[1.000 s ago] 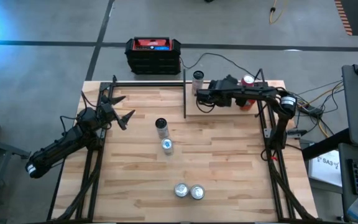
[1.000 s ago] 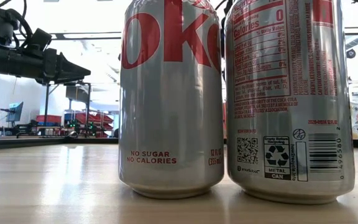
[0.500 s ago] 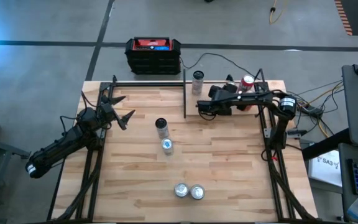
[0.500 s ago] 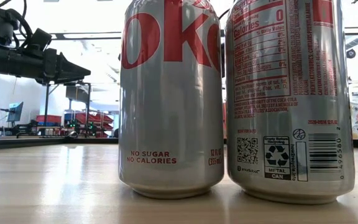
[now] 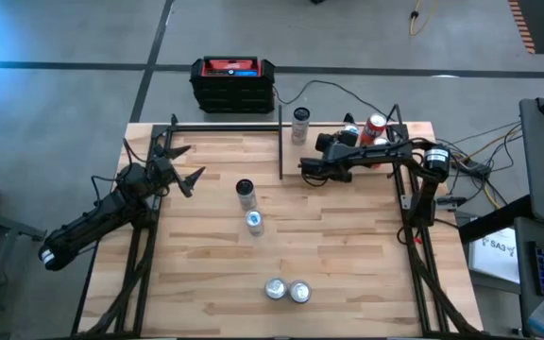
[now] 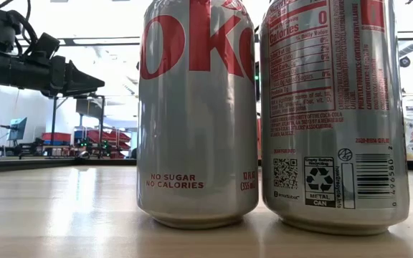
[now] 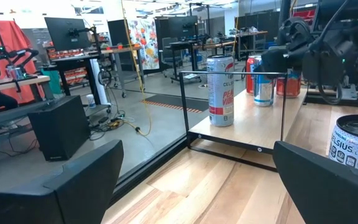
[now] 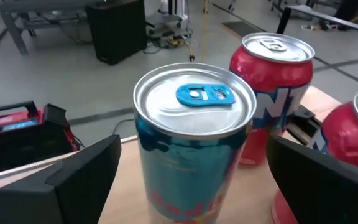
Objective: Place canned beverage on shelf
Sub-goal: Put the right blue soda can on the shelf
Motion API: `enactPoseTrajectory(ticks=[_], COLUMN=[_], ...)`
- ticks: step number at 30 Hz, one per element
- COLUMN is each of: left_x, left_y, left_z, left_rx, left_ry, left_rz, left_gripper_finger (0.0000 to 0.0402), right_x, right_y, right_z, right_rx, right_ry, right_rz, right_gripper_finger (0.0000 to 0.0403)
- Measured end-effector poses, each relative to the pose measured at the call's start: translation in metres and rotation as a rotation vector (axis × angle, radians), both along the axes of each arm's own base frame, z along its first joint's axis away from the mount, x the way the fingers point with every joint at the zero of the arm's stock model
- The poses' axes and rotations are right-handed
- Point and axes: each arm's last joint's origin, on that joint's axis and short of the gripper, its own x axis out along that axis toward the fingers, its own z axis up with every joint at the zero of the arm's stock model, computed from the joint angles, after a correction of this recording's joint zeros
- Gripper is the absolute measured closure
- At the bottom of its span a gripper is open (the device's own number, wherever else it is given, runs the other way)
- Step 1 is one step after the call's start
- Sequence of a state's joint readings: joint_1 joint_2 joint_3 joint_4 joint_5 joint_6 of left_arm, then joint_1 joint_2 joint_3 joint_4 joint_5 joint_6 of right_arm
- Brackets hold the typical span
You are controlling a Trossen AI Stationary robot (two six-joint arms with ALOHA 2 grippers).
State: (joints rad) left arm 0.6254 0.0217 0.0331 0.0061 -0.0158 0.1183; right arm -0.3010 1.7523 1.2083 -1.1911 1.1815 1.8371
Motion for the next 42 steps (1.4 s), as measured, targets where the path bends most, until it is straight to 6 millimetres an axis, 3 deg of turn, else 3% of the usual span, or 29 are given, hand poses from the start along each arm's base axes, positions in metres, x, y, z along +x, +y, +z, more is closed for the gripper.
enactPoseTrajectory(ticks=[14, 28, 33, 42], left_x=[0.000, 0.000, 0.000, 0.000], left_y=[0.000, 0.000, 0.000, 0.000], left_z=[0.000, 0.000, 0.000, 0.000], left_rx=[0.000, 0.000, 0.000, 0.000], left_ry=[0.000, 0.000, 0.000, 0.000], left_rz=[0.000, 0.000, 0.000, 0.000], left_gripper_finger=[0.0003, 0.0003, 0.0003, 0.0003], right_x=[-0.008, -0.002, 0.000, -0.001], right_y=[-0.001, -0.011, -0.012, -0.012], right_z=[-0.022, -0.024, -0.023, -0.023], right_rx=[-0.081, -0.113, -0.110, -0.094], right_ry=[-0.008, -0.045, -0.036, 0.003], right_rz=[0.010, 0.018, 0.024, 0.038], right_gripper_finger=[0.0019, 0.0025, 0.0067, 0.0186])
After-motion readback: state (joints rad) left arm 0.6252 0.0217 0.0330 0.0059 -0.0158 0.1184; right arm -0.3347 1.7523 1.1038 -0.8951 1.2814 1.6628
